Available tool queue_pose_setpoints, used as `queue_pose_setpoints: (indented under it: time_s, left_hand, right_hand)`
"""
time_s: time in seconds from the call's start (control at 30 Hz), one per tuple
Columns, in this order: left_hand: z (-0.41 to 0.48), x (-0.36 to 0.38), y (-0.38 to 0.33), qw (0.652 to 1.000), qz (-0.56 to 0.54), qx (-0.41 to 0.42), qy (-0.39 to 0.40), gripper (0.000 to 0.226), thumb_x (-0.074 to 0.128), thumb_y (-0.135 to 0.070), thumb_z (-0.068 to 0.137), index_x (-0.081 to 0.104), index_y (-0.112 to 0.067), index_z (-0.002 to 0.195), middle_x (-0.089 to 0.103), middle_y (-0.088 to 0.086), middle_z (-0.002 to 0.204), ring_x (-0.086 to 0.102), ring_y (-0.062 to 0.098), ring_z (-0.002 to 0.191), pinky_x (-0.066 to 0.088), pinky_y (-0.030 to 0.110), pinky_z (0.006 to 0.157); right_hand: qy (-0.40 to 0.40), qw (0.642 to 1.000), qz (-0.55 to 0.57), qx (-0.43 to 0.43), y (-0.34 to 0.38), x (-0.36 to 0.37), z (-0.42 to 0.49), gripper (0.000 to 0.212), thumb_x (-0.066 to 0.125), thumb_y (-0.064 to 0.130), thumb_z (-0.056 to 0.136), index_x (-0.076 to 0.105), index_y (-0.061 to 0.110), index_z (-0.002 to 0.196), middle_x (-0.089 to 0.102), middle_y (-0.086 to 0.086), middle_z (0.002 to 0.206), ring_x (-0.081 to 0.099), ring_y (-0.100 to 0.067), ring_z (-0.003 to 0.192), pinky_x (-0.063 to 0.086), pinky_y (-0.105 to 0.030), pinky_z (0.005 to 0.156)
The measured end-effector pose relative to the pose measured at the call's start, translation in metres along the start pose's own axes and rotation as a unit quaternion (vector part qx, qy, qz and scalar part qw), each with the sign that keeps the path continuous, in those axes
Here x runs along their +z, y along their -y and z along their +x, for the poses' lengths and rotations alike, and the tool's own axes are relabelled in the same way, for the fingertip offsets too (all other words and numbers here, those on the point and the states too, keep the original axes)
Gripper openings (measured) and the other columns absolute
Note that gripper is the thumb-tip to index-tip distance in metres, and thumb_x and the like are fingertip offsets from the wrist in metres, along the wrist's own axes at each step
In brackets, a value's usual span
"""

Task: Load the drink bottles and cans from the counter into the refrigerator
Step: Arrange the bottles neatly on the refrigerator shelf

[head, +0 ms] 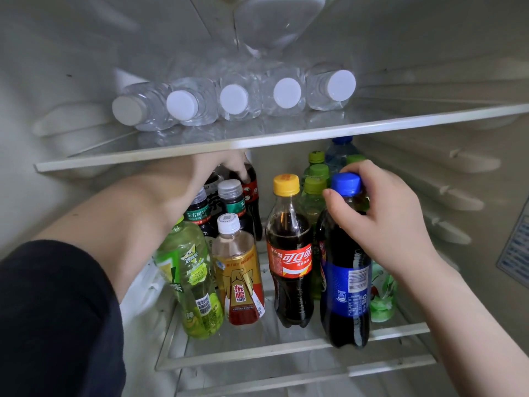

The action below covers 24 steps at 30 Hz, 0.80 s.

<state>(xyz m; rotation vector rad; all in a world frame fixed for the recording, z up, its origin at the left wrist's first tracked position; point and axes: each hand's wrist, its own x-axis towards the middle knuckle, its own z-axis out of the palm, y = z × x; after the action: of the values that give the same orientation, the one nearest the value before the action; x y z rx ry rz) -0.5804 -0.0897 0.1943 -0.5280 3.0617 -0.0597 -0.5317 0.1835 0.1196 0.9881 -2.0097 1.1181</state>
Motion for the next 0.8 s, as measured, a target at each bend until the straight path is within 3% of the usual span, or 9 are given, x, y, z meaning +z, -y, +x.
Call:
queue_pose_setpoints:
  time_s: [0.07, 0.17, 0.23, 0.37, 0.47, 0.53, 0.67, 0.8]
  left_hand:
    - [-0.002, 0.0, -0.004, 1.0, -0.027, -0.001, 0.004, 0.057, 0.059, -0.021, 0.093, 0.038, 0.003, 0.14, 0.046, 0.014, 0.132, 0.046, 0.026, 0.121, 0.042, 0.028, 0.092]
    - [-0.019, -0.004, -0.014, 0.995, -0.096, 0.029, -0.019, 0.049, 0.049, -0.03, 0.098, 0.042, -0.002, 0.137, 0.045, 0.016, 0.136, 0.045, 0.029, 0.124, 0.036, 0.037, 0.106]
    - [-0.035, -0.006, -0.019, 0.99, -0.122, 0.057, -0.046, 0.033, 0.047, -0.032, 0.098, 0.048, -0.012, 0.125, 0.048, 0.01, 0.126, 0.047, 0.022, 0.116, 0.035, 0.03, 0.1]
    - [-0.09, 0.0, -0.031, 0.971, -0.208, 0.101, -0.064, 0.03, 0.037, -0.043, 0.099, 0.055, -0.031, 0.12, 0.054, -0.01, 0.119, 0.048, 0.012, 0.109, 0.036, 0.03, 0.098]
    - [-0.133, 0.008, -0.039, 0.923, -0.345, 0.145, -0.087, 0.026, 0.049, -0.052, 0.092, 0.063, -0.041, 0.112, 0.064, -0.019, 0.111, 0.06, 0.001, 0.102, 0.05, 0.023, 0.086]
    - [-0.153, 0.012, -0.048, 0.902, -0.379, 0.194, -0.07, 0.029, 0.063, -0.05, 0.081, 0.063, -0.041, 0.109, 0.065, -0.021, 0.106, 0.061, -0.005, 0.1, 0.053, 0.021, 0.087]
    - [-0.158, 0.016, -0.055, 0.937, -0.284, 0.195, -0.065, 0.055, 0.079, -0.03, 0.071, 0.056, -0.032, 0.12, 0.062, -0.003, 0.108, 0.068, 0.016, 0.094, 0.053, 0.043, 0.09]
    - [-0.149, 0.011, -0.049, 0.932, -0.293, 0.209, -0.042, 0.041, 0.081, -0.011, 0.07, 0.058, -0.029, 0.099, 0.065, 0.004, 0.095, 0.068, 0.019, 0.084, 0.055, 0.049, 0.083]
  right_hand:
    - [0.004, 1.0, 0.003, 0.002, -0.001, -0.001, 0.0, 0.019, 0.057, 0.04, 0.079, 0.05, 0.025, 0.088, 0.055, 0.006, 0.072, 0.041, -0.009, 0.068, 0.031, -0.015, 0.061]
    - [0.007, 1.0, 0.006, 0.006, -0.003, -0.002, -0.001, 0.018, 0.055, 0.042, 0.079, 0.048, 0.027, 0.087, 0.054, 0.009, 0.072, 0.047, -0.007, 0.072, 0.033, -0.007, 0.065]
    - [0.006, 1.0, 0.008, 0.004, -0.003, -0.001, 0.0, 0.019, 0.055, 0.042, 0.079, 0.048, 0.027, 0.087, 0.055, 0.008, 0.073, 0.043, -0.01, 0.069, 0.033, -0.012, 0.062]
    - [-0.001, 1.0, 0.009, -0.013, -0.002, -0.001, -0.001, 0.021, 0.056, 0.04, 0.079, 0.051, 0.022, 0.089, 0.055, 0.004, 0.073, 0.041, -0.008, 0.068, 0.025, -0.025, 0.059]
    - [-0.002, 1.0, 0.014, -0.018, -0.002, -0.002, -0.001, 0.021, 0.056, 0.04, 0.079, 0.051, 0.022, 0.09, 0.054, 0.005, 0.073, 0.04, -0.007, 0.068, 0.023, -0.024, 0.059]
    - [-0.001, 1.0, 0.016, -0.016, -0.002, -0.002, -0.001, 0.02, 0.055, 0.04, 0.08, 0.05, 0.023, 0.089, 0.054, 0.005, 0.073, 0.04, -0.007, 0.069, 0.023, -0.024, 0.059]
    - [-0.002, 1.0, 0.017, -0.015, -0.004, -0.003, -0.001, 0.025, 0.054, 0.04, 0.08, 0.054, 0.018, 0.091, 0.055, 0.003, 0.074, 0.04, -0.008, 0.068, 0.024, -0.024, 0.06]
    - [0.0, 1.0, 0.018, -0.014, -0.003, -0.004, -0.001, 0.024, 0.054, 0.04, 0.08, 0.054, 0.019, 0.091, 0.055, 0.003, 0.074, 0.042, -0.012, 0.068, 0.023, -0.024, 0.06]
